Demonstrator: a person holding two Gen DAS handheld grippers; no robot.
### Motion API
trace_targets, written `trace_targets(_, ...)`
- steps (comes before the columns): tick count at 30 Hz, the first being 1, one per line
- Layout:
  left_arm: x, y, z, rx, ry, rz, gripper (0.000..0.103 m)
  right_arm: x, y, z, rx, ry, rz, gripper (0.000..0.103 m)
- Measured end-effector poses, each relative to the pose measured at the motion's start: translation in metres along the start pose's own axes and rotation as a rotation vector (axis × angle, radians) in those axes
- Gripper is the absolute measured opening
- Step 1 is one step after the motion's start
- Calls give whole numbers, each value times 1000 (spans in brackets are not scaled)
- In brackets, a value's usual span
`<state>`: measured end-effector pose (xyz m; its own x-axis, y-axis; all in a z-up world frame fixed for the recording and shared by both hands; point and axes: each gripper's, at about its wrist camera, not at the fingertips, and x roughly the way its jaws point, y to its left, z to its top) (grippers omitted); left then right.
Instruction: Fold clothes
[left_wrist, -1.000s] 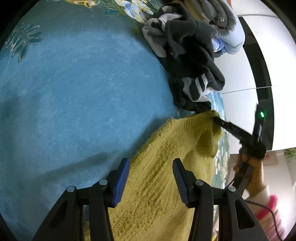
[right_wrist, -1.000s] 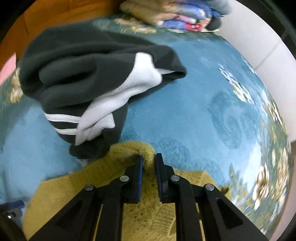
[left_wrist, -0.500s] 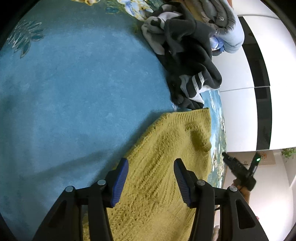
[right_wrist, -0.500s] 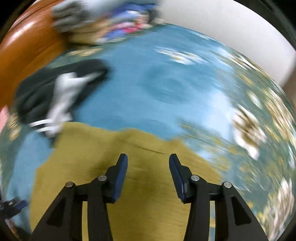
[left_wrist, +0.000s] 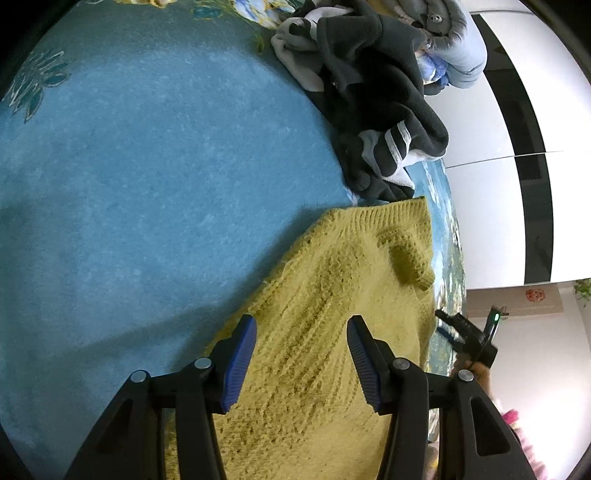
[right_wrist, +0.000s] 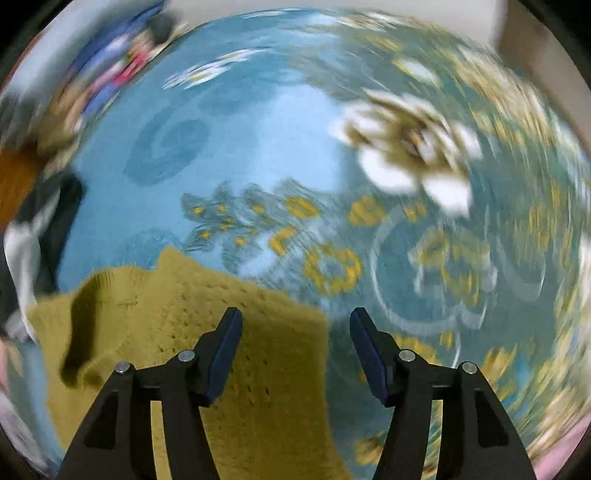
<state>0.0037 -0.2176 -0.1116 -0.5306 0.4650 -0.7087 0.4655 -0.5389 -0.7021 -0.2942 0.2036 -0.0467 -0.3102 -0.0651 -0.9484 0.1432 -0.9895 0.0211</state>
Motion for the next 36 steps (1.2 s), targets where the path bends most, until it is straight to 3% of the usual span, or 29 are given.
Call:
trace_targets(3, 2, 0, 1, 1, 4, 3, 55, 4, 36, 7, -290, 71, -51, 62)
trace_targets(8, 6, -1, 1, 13, 17, 4, 55, 16, 59, 15, -470, 163, -95, 62)
trace_targets(11, 7, -2, 1, 23, 22, 3, 55, 22, 66, 17, -518, 209, -96, 62)
trace_targets(15, 8, -3, 1, 29, 26, 2, 55, 23, 65, 18, -493, 231, -74, 59)
trace_targets(19, 8, -2, 1, 24, 31, -1, 55, 16, 66, 15, -446, 236, -37, 39)
trace_targets(20, 8, -2, 1, 24, 31, -1, 55, 13, 68, 13, -438, 232, -40, 29)
trace_targets(21, 7, -2, 1, 22, 31, -1, 55, 10, 70, 11, -430, 223, -50, 14)
trace_targets(22, 7, -2, 2, 21, 30, 0, 55, 5, 72, 8, -425, 206, -68, 10)
trace_targets(26, 3, 1, 2, 1, 17, -13, 55, -35, 81, -11, -396, 89, -66, 9)
trace_targets(32, -5, 3, 2, -25, 7, -37, 55, -148, 114, -42, -478, -164, 4, 9)
trace_targets(36, -17, 1, -1, -22, 4, -68, 55, -201, 135, -115, -582, -247, 93, 9)
